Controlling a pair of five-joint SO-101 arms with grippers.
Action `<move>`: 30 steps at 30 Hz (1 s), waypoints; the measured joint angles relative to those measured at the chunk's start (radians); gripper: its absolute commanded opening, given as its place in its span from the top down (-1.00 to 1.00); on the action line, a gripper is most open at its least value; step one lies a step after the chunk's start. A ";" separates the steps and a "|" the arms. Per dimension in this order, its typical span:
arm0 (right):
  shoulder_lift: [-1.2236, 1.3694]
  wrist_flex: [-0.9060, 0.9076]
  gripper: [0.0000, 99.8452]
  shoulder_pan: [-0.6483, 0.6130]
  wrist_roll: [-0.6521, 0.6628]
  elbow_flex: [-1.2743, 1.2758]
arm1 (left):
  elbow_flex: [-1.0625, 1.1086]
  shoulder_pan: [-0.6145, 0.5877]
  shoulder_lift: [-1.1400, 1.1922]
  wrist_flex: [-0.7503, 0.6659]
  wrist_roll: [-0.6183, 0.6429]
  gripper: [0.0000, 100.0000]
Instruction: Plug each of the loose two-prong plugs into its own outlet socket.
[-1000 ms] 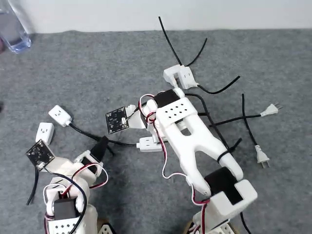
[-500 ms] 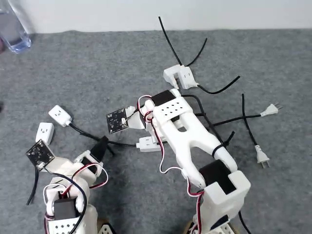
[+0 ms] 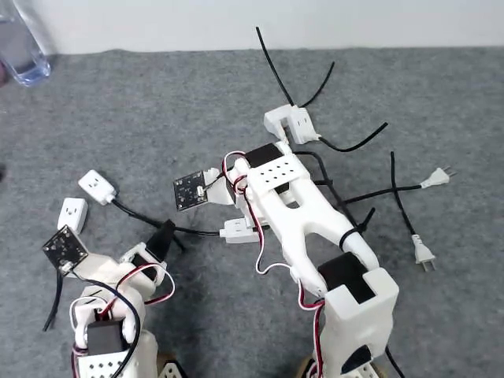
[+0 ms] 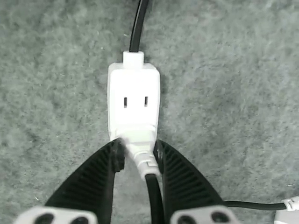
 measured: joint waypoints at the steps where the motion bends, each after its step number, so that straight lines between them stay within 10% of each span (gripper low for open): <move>1: 0.000 0.000 0.98 0.000 0.000 0.000 | 0.000 0.000 0.000 0.000 0.000 0.27; 15: -0.008 0.087 0.97 -0.023 -0.005 -0.054 | 0.000 0.000 0.000 0.000 0.000 0.27; 23: -0.068 0.193 0.49 -0.084 -0.072 -0.041 | 0.000 0.000 0.000 0.000 0.000 0.27; 30: -0.115 0.252 0.44 -0.118 -0.097 -0.041 | 0.000 0.000 0.000 0.000 0.000 0.27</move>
